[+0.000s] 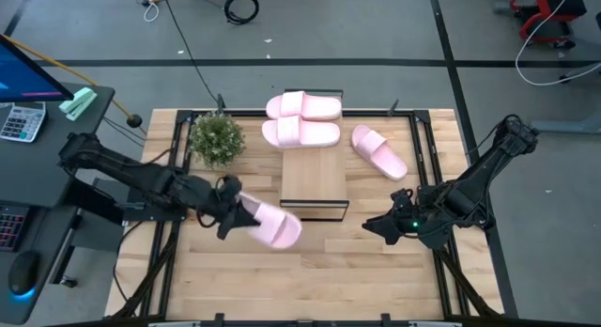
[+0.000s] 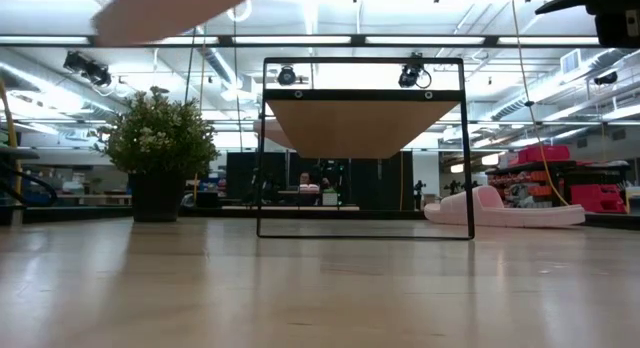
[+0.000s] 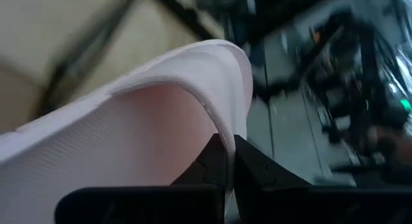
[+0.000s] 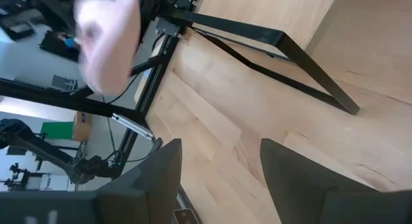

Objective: Pick and place slides into the shelf
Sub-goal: Put the pink slide on the shelf

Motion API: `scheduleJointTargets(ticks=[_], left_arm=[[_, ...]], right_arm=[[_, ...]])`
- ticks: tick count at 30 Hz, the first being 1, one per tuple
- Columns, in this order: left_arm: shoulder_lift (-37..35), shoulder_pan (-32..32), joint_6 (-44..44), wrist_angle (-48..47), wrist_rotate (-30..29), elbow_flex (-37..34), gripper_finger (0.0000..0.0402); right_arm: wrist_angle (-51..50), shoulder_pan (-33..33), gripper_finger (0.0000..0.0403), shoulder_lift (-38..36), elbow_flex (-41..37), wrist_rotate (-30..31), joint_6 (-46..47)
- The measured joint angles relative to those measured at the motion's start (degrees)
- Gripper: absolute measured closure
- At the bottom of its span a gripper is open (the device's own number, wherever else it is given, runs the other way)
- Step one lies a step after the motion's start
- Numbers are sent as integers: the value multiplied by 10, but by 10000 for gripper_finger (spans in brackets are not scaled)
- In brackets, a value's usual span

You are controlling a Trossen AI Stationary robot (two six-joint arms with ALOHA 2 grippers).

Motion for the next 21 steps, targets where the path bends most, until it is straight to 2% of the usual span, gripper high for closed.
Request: scheduleJointTargets(ticks=[3, 6, 12, 21], left_arm=[[0, 5, 18, -6, -53, 44, 390], [5, 16, 36, -3, -82, 82, 390], [40, 46, 14, -3, -91, 140, 390], [114, 81, -75, -11, -88, 167, 390]], right_arm=[[5, 0, 186, 0, 0, 0, 0], [15, 1, 186, 0, 0, 0, -11], [79, 10, 186, 0, 0, 2, -76], [45, 10, 205, -1, 67, 36, -138]])
